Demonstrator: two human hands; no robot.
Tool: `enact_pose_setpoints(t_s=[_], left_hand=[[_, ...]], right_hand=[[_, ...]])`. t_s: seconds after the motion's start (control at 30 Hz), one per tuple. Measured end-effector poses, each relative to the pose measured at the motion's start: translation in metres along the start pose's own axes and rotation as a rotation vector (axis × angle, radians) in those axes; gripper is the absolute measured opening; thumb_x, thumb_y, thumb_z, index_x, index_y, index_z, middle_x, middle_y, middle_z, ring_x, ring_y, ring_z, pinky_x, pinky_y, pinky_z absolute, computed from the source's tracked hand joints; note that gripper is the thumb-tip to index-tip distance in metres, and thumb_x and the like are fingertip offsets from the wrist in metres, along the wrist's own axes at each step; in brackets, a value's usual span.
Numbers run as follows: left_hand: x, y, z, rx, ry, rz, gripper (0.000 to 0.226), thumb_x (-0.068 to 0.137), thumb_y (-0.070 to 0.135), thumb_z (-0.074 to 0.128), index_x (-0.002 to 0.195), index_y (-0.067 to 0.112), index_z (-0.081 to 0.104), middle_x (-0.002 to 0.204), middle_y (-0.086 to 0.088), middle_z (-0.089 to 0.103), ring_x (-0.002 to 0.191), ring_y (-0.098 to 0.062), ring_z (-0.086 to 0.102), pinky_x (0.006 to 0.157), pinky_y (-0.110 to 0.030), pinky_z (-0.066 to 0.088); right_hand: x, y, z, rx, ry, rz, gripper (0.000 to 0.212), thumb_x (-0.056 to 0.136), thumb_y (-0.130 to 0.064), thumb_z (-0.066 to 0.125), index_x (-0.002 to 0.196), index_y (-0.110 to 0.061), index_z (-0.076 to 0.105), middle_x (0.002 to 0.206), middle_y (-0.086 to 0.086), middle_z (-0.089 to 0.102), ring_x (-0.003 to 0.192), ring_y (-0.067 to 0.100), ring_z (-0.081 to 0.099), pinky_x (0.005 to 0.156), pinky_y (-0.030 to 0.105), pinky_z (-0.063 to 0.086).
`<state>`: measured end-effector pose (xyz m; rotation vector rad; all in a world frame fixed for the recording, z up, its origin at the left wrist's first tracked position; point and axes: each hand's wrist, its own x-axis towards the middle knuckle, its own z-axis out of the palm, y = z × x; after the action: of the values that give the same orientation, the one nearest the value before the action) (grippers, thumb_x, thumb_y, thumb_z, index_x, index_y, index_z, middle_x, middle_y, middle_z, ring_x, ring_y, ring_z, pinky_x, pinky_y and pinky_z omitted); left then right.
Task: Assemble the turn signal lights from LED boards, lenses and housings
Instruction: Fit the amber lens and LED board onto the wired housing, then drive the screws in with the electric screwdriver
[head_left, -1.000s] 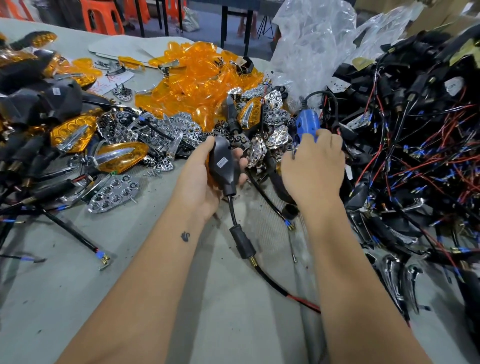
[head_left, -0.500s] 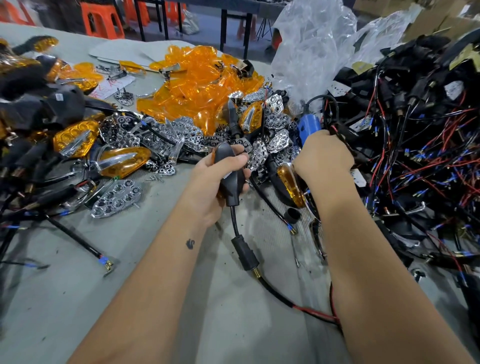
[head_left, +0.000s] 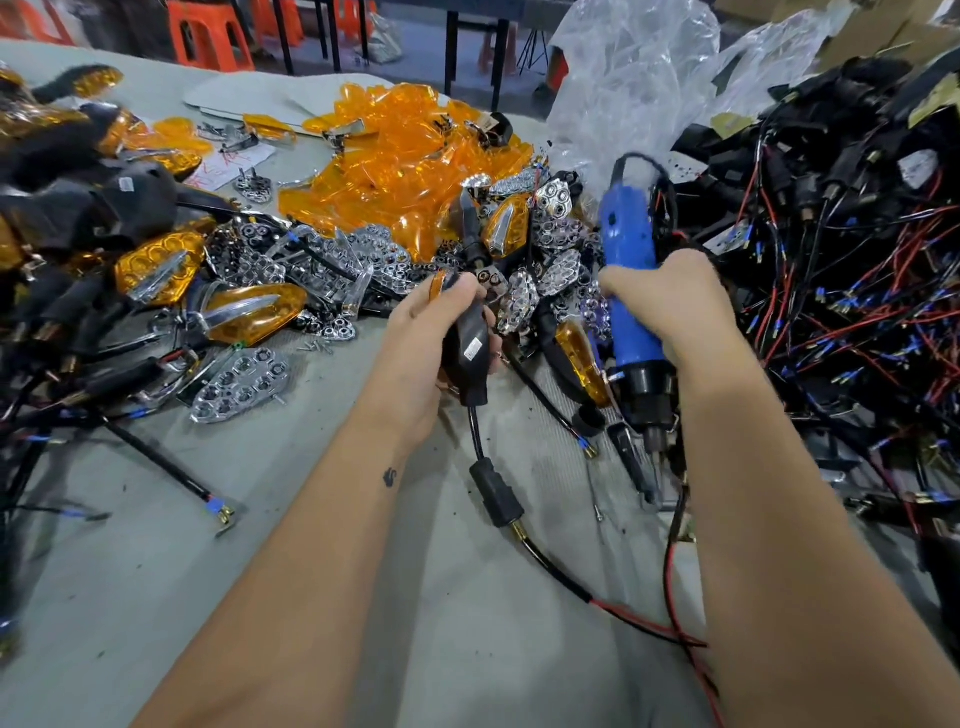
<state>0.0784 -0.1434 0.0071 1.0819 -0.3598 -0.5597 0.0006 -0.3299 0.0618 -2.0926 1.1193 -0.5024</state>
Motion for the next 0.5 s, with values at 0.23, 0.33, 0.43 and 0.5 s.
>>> enact_pose_setpoints(t_s=[0.23, 0.33, 0.43, 0.5], left_hand=[[0.003, 0.002, 0.003, -0.032, 0.043, -0.080, 0.039, 0.104, 0.041, 0.044, 0.091, 0.008, 0.061, 0.068, -0.005, 0.063, 0.055, -0.020, 0.060, 0.048, -0.029, 0.050], [0.001, 0.001, 0.002, 0.004, 0.061, -0.086, 0.036, 0.104, 0.041, 0.045, 0.100, 0.006, 0.055, 0.074, -0.007, 0.063, 0.059, -0.021, 0.063, 0.052, -0.030, 0.053], [-0.001, 0.002, 0.001, -0.005, 0.070, -0.104, 0.036, 0.104, 0.040, 0.044, 0.107, 0.005, 0.054, 0.080, -0.008, 0.063, 0.063, -0.022, 0.064, 0.056, -0.031, 0.055], [-0.002, 0.004, -0.001, -0.063, 0.052, -0.122, 0.041, 0.104, 0.042, 0.040, 0.105, 0.005, 0.056, 0.078, -0.008, 0.066, 0.064, -0.023, 0.063, 0.055, -0.031, 0.055]], right_hand=[[0.002, -0.007, -0.017, 0.996, -0.117, 0.093, 0.016, 0.079, -0.022, 0.061, 0.088, -0.012, 0.052, 0.079, 0.005, 0.049, 0.063, 0.021, 0.048, 0.060, 0.028, 0.045], [-0.008, -0.013, -0.018, 1.372, -0.162, 0.105, 0.012, 0.089, -0.012, 0.060, 0.093, -0.004, 0.052, 0.081, 0.009, 0.051, 0.051, 0.022, 0.053, 0.057, 0.031, 0.051], [-0.020, -0.021, -0.013, 1.488, -0.221, 0.083, 0.019, 0.093, -0.020, 0.064, 0.090, -0.005, 0.051, 0.060, 0.007, 0.058, 0.050, 0.023, 0.060, 0.063, 0.038, 0.058], [-0.025, -0.024, -0.009, 1.538, -0.256, 0.066, 0.022, 0.093, -0.025, 0.064, 0.090, -0.009, 0.049, 0.058, 0.006, 0.055, 0.052, 0.021, 0.060, 0.064, 0.038, 0.058]])
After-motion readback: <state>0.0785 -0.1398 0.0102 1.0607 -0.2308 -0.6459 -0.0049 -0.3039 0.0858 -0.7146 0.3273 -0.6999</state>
